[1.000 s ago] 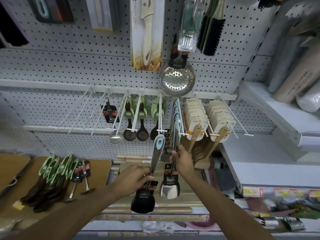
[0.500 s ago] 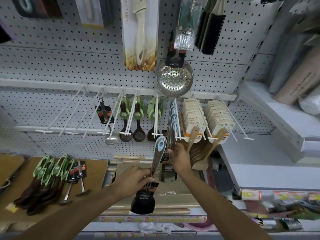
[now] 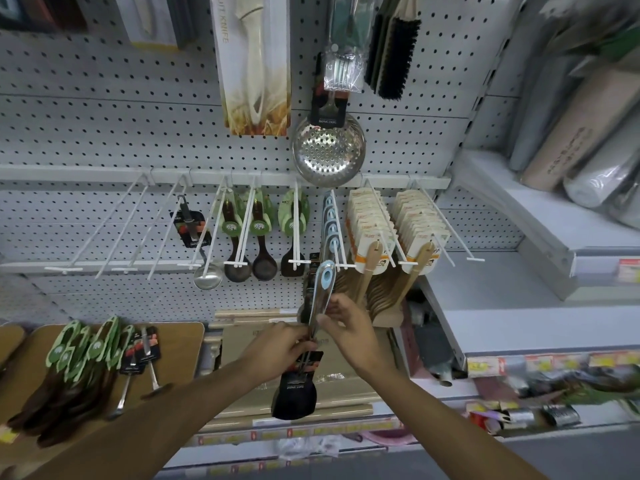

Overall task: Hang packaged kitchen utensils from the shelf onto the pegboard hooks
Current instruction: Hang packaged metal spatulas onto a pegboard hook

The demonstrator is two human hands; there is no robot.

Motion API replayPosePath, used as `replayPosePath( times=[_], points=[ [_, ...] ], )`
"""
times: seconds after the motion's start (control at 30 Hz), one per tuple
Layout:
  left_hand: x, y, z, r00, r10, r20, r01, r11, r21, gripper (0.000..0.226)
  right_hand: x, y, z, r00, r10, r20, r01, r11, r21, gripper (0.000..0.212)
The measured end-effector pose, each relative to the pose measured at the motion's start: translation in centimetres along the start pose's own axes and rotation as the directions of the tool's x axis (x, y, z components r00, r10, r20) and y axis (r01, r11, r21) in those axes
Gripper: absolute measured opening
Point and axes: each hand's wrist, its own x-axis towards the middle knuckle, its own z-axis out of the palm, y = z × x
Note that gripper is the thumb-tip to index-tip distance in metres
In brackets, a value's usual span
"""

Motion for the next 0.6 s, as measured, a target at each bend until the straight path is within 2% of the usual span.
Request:
replayPosePath(
  times=[0.07, 0.2, 0.33, 0.43, 0.6],
  points=[
    [0.4, 0.2, 0.6, 1.0, 0.005, 0.025, -0.005, 1.0, -0.006, 0.018, -0.2, -0.3, -0.2, 0.999, 0.01, -0.048, -0.009, 1.0, 0.008, 0.012],
    [1.1, 1.0, 1.4, 0.999, 0.032, 0.021, -0.031, 0.999, -0.016, 0.018, -0.2, 0.1, -0.7, 0.994, 0.026, -0.108, -0.037, 0.995, -0.097, 0.019],
    [1.5, 1.9, 1.8, 0.997, 0.071, -0.023, -0.072, 0.997, -0.031, 0.017, 0.0, 0.2, -1.2, 0.991, 0.034, -0.126, -0.049, 0.992, -0.119, 0.003],
    [2.1, 2.1, 1.9, 0.997, 0.071, -0.032, -0.073, 0.995, -0.069, 0.015, 0.5, 0.3, -1.4, 0.991, 0.038, -0.129, -0.055, 0.99, -0.13, 0.002],
    [3.2, 1.5, 1.9, 0.999, 0.039, -0.022, -0.041, 0.992, -0.117, 0.012, 2.2, 0.8, -1.4, 0.99, 0.032, -0.139, -0.059, 0.979, -0.193, 0.032]
  ],
)
